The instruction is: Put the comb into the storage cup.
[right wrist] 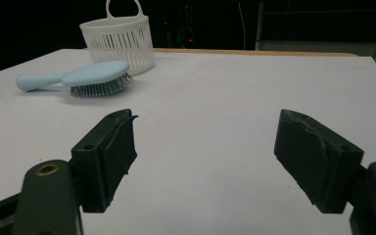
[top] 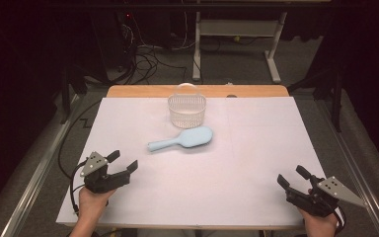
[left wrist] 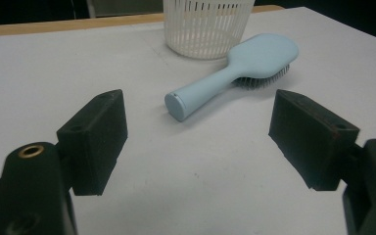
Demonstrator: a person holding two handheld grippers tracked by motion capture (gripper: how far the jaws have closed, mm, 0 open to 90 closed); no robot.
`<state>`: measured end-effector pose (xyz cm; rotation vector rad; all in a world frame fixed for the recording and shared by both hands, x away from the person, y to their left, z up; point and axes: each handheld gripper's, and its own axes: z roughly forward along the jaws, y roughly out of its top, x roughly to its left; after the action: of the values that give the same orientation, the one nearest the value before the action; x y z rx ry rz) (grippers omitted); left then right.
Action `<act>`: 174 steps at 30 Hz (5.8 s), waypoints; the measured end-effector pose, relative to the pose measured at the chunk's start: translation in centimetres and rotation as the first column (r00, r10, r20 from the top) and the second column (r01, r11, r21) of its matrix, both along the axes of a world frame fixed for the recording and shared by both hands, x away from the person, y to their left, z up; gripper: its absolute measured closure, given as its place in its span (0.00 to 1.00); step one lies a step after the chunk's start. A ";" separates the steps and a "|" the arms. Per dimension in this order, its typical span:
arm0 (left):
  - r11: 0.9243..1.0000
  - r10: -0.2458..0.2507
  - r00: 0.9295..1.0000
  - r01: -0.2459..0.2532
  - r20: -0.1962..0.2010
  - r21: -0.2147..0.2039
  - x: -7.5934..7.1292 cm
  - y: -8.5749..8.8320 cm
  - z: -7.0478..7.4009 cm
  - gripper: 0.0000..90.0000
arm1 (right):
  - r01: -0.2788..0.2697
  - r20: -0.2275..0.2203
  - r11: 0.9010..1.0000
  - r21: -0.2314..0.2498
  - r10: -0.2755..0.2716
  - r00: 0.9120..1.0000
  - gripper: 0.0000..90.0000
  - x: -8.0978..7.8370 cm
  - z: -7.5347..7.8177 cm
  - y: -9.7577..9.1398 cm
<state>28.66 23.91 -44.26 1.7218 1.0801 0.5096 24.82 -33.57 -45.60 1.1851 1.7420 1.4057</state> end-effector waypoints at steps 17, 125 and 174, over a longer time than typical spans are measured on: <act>0.999 -0.042 0.999 0.042 0.003 -0.009 1.2 -1.7 0.8 0.24 | -0.017 -0.001 1.000 0.014 0.017 1.000 0.27 0.0 0.0 0.3; 0.963 -0.224 0.970 0.234 -0.091 0.136 10.5 -12.8 5.8 0.31 | -0.021 -0.001 1.000 0.019 0.021 1.000 0.25 -0.1 -0.1 0.1; 0.897 0.015 0.837 0.230 -0.547 0.377 18.2 -12.5 4.2 0.77 | -0.034 -0.005 0.999 0.021 0.034 0.999 0.25 0.0 -0.1 0.1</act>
<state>46.91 11.41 -40.10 2.4025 1.3135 0.1871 24.84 -33.43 -45.69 1.1766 1.7627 1.4448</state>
